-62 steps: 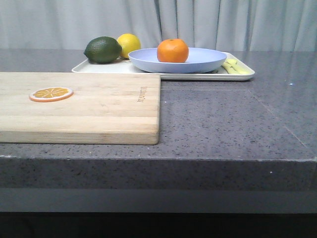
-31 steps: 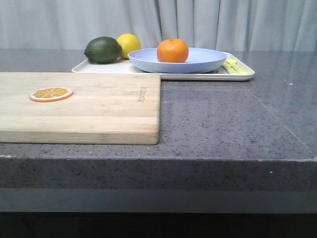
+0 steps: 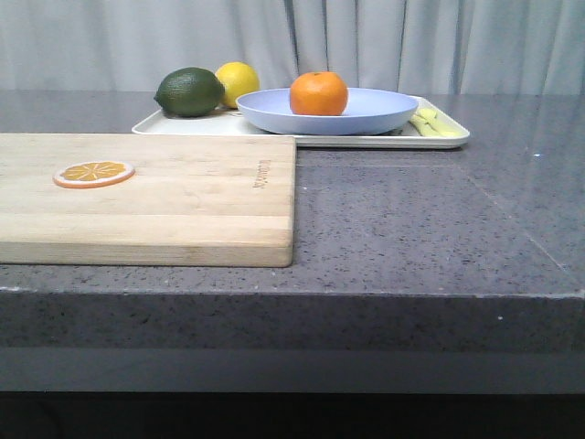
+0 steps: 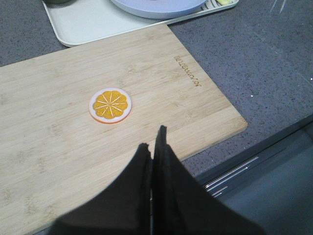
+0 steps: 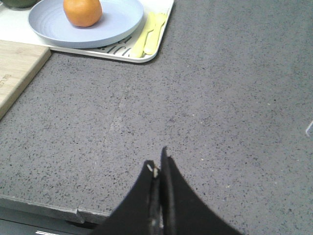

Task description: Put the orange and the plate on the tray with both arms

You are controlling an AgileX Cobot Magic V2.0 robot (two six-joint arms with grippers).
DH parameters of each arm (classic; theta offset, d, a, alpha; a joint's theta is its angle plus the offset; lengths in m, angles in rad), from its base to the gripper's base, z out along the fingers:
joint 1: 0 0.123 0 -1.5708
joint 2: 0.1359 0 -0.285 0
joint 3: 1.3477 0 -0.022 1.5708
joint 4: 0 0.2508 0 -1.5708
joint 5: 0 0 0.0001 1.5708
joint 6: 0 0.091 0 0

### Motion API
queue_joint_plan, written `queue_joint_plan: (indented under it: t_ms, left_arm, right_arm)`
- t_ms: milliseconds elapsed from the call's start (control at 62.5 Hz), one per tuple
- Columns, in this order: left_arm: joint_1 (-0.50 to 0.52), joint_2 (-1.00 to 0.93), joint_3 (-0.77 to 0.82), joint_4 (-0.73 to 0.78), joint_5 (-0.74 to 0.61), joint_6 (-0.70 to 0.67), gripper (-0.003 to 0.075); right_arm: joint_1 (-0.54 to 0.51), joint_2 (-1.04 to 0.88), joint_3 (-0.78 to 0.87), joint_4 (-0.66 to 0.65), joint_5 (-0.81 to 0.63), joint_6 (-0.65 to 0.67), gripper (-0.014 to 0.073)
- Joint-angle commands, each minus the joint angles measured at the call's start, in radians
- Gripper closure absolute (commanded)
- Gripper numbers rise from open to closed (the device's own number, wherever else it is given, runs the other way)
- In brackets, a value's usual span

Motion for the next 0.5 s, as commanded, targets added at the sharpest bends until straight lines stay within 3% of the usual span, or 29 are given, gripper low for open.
queue_joint_plan:
  t_ms: [0,128,336,480]
  left_arm:
    - [0.041,-0.058,0.005,-0.004,-0.101,-0.011,0.074]
    - [0.153,-0.177,0.106,0.02,-0.205,-0.011,0.074]
    - [0.35,-0.402,0.394,0.02,-0.592,-0.001,0.074]
    - [0.421,-0.548,0.58,0.02,-0.757,-0.001,0.074]
  right_arm:
    - [0.0,0.004,-0.024,-0.006,-0.08,-0.01,0.0661]
    - [0.0,0.004,-0.024,-0.006,-0.08,-0.01,0.0661]
    - [0.0,0.004,-0.024,-0.006,-0.08,-0.01,0.0661]
    - [0.0,0.004,-0.024,-0.006,-0.08,-0.01,0.0661]
